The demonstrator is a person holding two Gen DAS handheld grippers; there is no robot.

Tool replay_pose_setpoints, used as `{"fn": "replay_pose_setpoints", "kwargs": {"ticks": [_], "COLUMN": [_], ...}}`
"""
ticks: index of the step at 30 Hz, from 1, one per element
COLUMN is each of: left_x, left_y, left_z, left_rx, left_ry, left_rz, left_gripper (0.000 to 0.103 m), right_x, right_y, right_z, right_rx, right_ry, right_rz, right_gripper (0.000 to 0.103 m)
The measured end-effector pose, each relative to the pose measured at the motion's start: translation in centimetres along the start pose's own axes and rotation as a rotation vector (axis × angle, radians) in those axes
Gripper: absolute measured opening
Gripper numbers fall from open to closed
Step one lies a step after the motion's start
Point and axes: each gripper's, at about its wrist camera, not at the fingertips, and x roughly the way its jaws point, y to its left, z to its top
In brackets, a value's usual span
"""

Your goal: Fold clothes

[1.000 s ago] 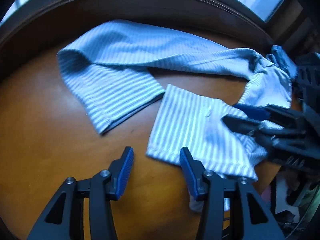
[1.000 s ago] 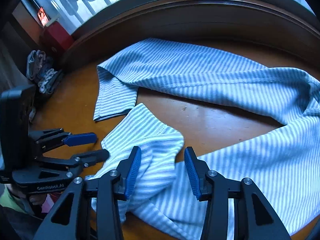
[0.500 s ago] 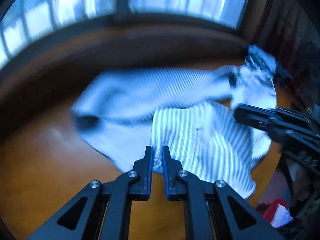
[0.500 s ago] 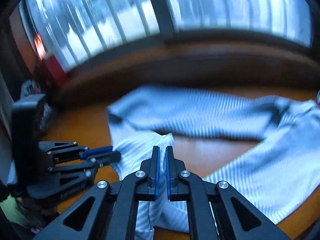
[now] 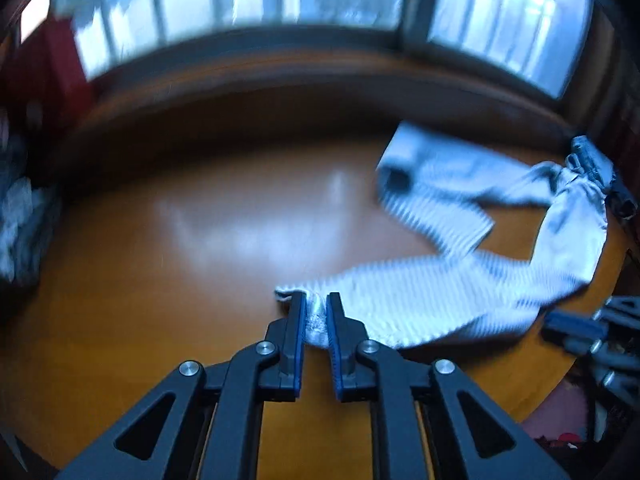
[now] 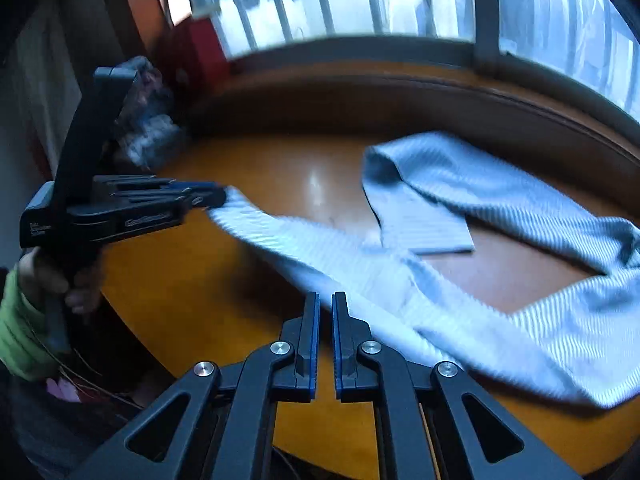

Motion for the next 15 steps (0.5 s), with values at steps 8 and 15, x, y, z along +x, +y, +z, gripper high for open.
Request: {"fn": "replay_pose_setpoints", "kwargs": {"ticks": [8, 15], "left_x": [0.3, 0.3], "left_y": [0.8, 4.6], "left_z": [-2.3, -4.2], "left_rx": [0.078, 0.039], "left_ry": [0.048, 0.107], "left_rz": [-0.044, 0.028], "left_gripper": [0.018, 0.028], "right_x": [-0.8, 0.9], "right_y": [-7.0, -9.1], "right_z": [-2.5, -2.5], "right_rx": [0.170, 0.237], "right_ry": [0.046, 0.079], "right_rz": [-0.182, -0.179], "right_gripper": [0.040, 0.040]}}
